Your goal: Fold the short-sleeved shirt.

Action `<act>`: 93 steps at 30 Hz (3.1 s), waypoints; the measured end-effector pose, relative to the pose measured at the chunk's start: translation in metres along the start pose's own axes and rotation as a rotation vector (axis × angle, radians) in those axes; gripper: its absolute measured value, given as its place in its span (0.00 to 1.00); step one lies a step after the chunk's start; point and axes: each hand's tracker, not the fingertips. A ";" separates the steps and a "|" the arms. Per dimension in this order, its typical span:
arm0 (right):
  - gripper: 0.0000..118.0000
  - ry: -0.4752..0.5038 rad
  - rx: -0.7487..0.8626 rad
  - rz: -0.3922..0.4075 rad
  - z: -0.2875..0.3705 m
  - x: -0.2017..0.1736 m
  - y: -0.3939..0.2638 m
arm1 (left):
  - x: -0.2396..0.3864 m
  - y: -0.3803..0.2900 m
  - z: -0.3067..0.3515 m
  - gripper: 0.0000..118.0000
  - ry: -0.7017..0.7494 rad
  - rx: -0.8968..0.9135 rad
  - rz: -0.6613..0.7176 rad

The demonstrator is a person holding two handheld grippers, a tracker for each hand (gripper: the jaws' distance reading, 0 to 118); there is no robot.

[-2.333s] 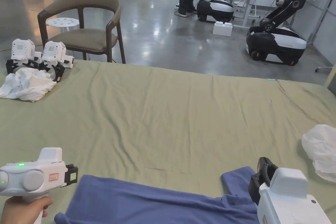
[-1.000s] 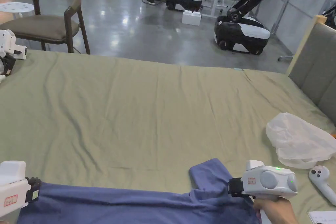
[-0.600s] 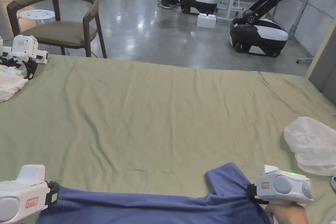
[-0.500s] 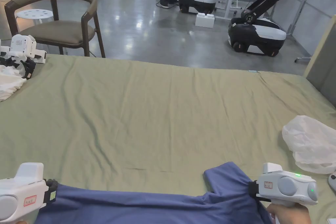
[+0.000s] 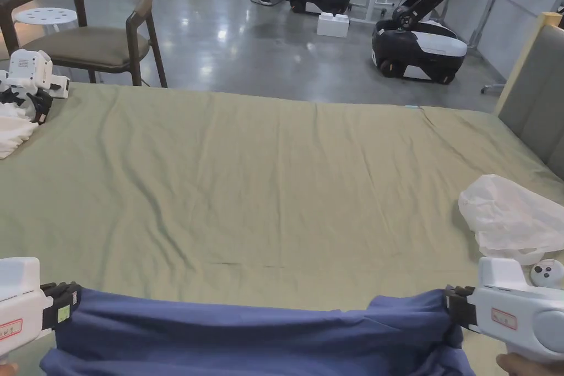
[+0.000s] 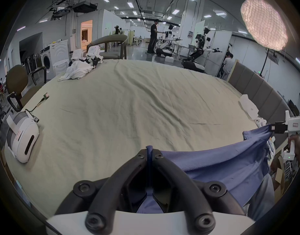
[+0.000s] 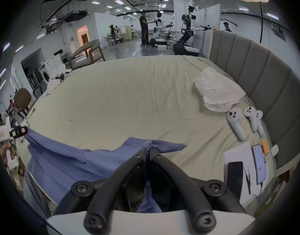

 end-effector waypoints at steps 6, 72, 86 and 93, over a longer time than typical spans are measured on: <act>0.01 -0.049 -0.018 0.052 0.043 -0.003 -0.035 | -0.011 -0.025 0.031 0.00 -0.006 0.020 -0.006; 0.00 -0.078 0.742 0.005 0.057 -0.192 0.019 | 0.075 0.016 0.078 0.00 0.196 0.537 -0.123; 0.00 -0.034 0.507 0.026 0.019 -0.185 -0.005 | -0.068 -0.075 0.025 0.53 -0.220 -0.239 0.276; 0.00 -0.034 0.466 0.016 0.012 -0.179 -0.008 | -0.112 -0.097 0.007 0.70 -0.419 -0.330 0.480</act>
